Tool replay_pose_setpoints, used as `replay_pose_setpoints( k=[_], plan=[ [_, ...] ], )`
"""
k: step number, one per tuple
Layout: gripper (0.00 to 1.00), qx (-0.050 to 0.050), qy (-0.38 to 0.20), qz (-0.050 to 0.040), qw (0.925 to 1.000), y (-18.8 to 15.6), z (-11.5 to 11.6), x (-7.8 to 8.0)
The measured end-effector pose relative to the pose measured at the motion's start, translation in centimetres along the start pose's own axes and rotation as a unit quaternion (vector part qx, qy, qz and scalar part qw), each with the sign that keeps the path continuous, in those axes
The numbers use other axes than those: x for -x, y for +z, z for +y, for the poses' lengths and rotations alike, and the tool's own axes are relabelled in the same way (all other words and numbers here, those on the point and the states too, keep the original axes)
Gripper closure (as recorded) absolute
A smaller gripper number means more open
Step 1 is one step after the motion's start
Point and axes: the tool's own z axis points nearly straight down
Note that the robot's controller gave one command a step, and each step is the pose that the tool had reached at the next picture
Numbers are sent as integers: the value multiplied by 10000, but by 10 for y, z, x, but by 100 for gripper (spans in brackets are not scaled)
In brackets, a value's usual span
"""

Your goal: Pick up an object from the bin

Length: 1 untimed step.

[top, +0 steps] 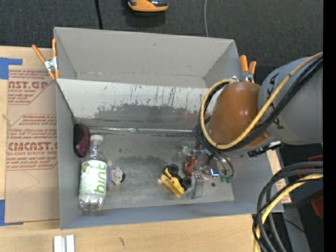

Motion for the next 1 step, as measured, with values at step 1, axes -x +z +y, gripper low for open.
replay_pose_setpoints(
  k=[1],
  plan=[
    [0,2,-957,-44,9954,37,-26,36]
  ],
)
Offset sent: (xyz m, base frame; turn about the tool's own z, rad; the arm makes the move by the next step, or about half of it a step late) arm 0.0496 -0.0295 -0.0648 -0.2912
